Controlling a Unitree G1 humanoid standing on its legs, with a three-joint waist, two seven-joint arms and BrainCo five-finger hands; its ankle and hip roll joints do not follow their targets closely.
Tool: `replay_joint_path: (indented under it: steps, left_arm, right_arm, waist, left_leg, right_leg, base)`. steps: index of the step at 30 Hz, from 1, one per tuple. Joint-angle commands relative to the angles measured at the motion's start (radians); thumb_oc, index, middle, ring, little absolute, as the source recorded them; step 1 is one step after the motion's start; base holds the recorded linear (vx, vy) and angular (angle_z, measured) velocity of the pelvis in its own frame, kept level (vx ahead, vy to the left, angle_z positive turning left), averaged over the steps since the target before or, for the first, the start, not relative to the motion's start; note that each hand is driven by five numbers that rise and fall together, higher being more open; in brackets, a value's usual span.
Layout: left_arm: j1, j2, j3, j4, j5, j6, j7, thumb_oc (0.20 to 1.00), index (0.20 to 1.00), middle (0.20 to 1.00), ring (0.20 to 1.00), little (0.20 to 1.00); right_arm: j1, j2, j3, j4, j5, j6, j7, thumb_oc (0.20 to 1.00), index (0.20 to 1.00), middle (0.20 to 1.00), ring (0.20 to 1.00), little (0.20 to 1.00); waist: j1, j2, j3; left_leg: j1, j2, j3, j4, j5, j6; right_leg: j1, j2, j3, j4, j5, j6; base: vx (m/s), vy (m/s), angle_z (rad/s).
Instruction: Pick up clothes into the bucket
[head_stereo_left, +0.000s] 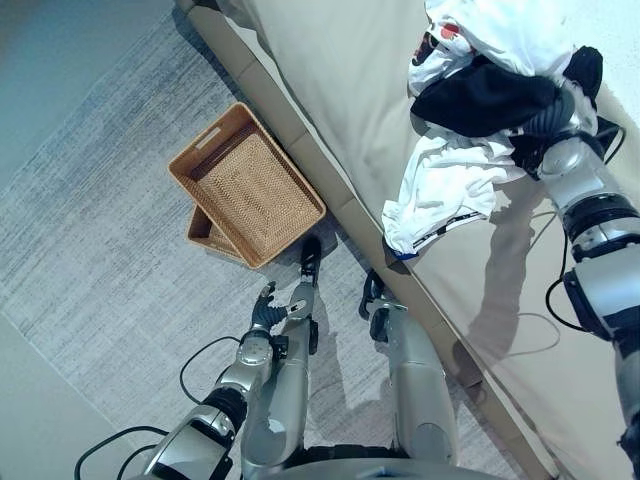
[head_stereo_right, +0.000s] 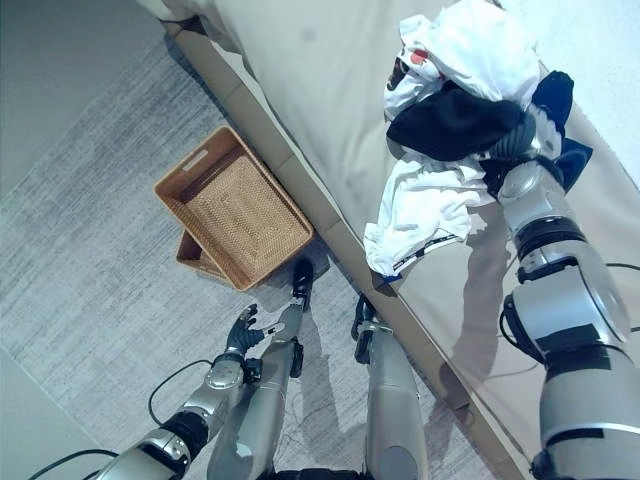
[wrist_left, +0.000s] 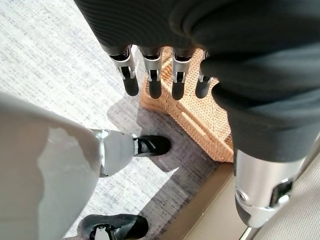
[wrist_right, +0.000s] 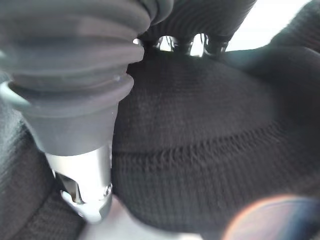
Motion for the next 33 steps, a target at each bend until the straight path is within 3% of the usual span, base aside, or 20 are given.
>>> replay_joint_path:
  steps: [1, 2, 5, 8, 14, 18, 20, 24, 28, 33]
  left_arm:
    - [0.015, -0.014, 0.066, 0.011, -0.016, -0.016, 0.035, 1.000, 1.000, 1.000, 1.000, 1.000]
    - [0.013, -0.011, 0.063, 0.010, -0.016, -0.016, 0.035, 1.000, 1.000, 1.000, 1.000, 1.000]
    - [0.023, -0.015, 0.091, 0.003, 0.012, -0.025, 0.062, 1.000, 1.000, 1.000, 1.000, 1.000]
    - [0.034, -0.006, 0.108, -0.024, 0.037, -0.024, 0.070, 1.000, 1.000, 1.000, 1.000, 1.000]
    - [0.046, -0.001, 0.110, -0.049, 0.052, -0.021, 0.082, 1.000, 1.000, 1.000, 1.000, 1.000]
    - [0.053, 0.006, 0.107, -0.051, 0.052, -0.019, 0.076, 1.000, 1.000, 1.000, 1.000, 1.000]
    - [0.057, 0.013, 0.089, -0.051, 0.045, -0.021, 0.068, 1.000, 1.000, 1.000, 1.000, 1.000]
    - [0.050, 0.010, 0.069, -0.044, 0.035, -0.024, 0.057, 1.000, 1.000, 1.000, 1.000, 1.000]
    - [0.037, 0.010, 0.044, -0.031, 0.025, -0.020, 0.046, 1.000, 1.000, 1.000, 1.000, 1.000]
    - [0.030, 0.002, 0.017, -0.034, 0.011, -0.026, 0.032, 1.000, 1.000, 1.000, 1.000, 1.000]
  right_arm:
    - [0.092, -0.082, -0.155, -0.380, 0.057, -0.087, -0.196, 1.000, 1.000, 1.000, 1.000, 1.000]
    - [0.100, -0.083, -0.164, -0.388, 0.054, -0.083, -0.196, 1.000, 1.000, 1.000, 1.000, 1.000]
    - [0.317, -0.053, -0.386, -0.621, 0.027, -0.141, -0.309, 1.000, 1.000, 1.000, 1.000, 1.000]
    - [0.495, -0.025, -0.553, -0.769, 0.023, -0.178, -0.349, 1.000, 1.000, 1.000, 1.000, 1.000]
    - [0.620, 0.036, -0.651, -0.823, 0.069, -0.196, -0.372, 1.000, 1.000, 1.000, 1.000, 1.000]
    - [0.581, 0.029, -0.602, -0.731, 0.086, -0.170, -0.347, 1.000, 1.000, 1.000, 1.000, 1.000]
    - [0.488, -0.005, -0.512, -0.559, 0.090, -0.121, -0.308, 1.000, 1.000, 1.000, 1.000, 1.000]
    - [0.316, -0.038, -0.360, -0.320, 0.121, -0.098, -0.239, 1.000, 1.000, 1.000, 1.000, 1.000]
    - [0.144, -0.046, -0.226, -0.092, 0.167, -0.093, -0.170, 1.000, 1.000, 1.000, 1.000, 1.000]
    - [0.065, -0.029, -0.138, -0.005, 0.213, -0.115, -0.105, 1.000, 1.000, 1.000, 1.000, 1.000]
  waist:
    - [-0.039, -0.084, 0.006]
    - [-0.036, -0.086, 0.006]
    - [-0.060, -0.091, 0.006]
    - [-0.069, -0.092, 0.006]
    - [-0.073, -0.086, 0.006]
    - [-0.065, -0.085, 0.006]
    - [-0.051, -0.078, 0.006]
    - [-0.039, -0.061, 0.006]
    - [-0.020, -0.035, 0.006]
    - [-0.003, -0.006, 0.006]
  left_leg:
    - [0.100, 0.025, 0.008, 0.063, -0.150, -0.033]
    - [0.094, 0.024, 0.008, 0.064, -0.146, -0.032]
    - [0.109, 0.027, 0.025, 0.071, -0.168, -0.024]
    - [0.105, 0.025, 0.038, 0.076, -0.171, -0.018]
    - [0.105, 0.019, 0.055, 0.078, -0.174, -0.012]
    - [0.103, 0.018, 0.065, 0.081, -0.176, -0.010]
    - [0.100, 0.015, 0.070, 0.082, -0.176, -0.009]
    - [0.085, 0.014, 0.068, 0.078, -0.168, -0.011]
    - [0.070, 0.011, 0.059, 0.067, -0.155, -0.015]
    - [0.056, 0.007, 0.042, 0.052, -0.141, -0.018]
  right_leg:
    - [0.097, -0.082, 0.067, -0.278, 0.223, 0.123]
    - [0.093, -0.083, 0.067, -0.281, 0.230, 0.123]
    - [0.099, -0.083, 0.079, -0.280, 0.223, 0.130]
    - [0.092, -0.086, 0.088, -0.284, 0.231, 0.134]
    - [0.085, -0.092, 0.094, -0.287, 0.234, 0.136]
    - [0.083, -0.092, 0.102, -0.295, 0.243, 0.136]
    - [0.079, -0.091, 0.104, -0.299, 0.247, 0.136]
    - [0.066, -0.092, 0.100, -0.299, 0.248, 0.131]
    - [0.050, -0.097, 0.092, -0.293, 0.247, 0.128]
    - [0.035, -0.106, 0.076, -0.276, 0.240, 0.127]
  base:
    - [-0.01, 0.029, -0.21]
    - [0.01, 0.037, -0.20]
    - [0.01, 0.037, -0.11]
    - [0.00, 0.038, -0.13]
    - [0.01, 0.026, -0.16]
    - [0.01, 0.018, -0.10]
    - [0.00, 0.009, -0.08]
    - [0.00, 0.002, -0.03]
    - [0.00, -0.003, 0.03]
    - [0.01, -0.018, 0.09]
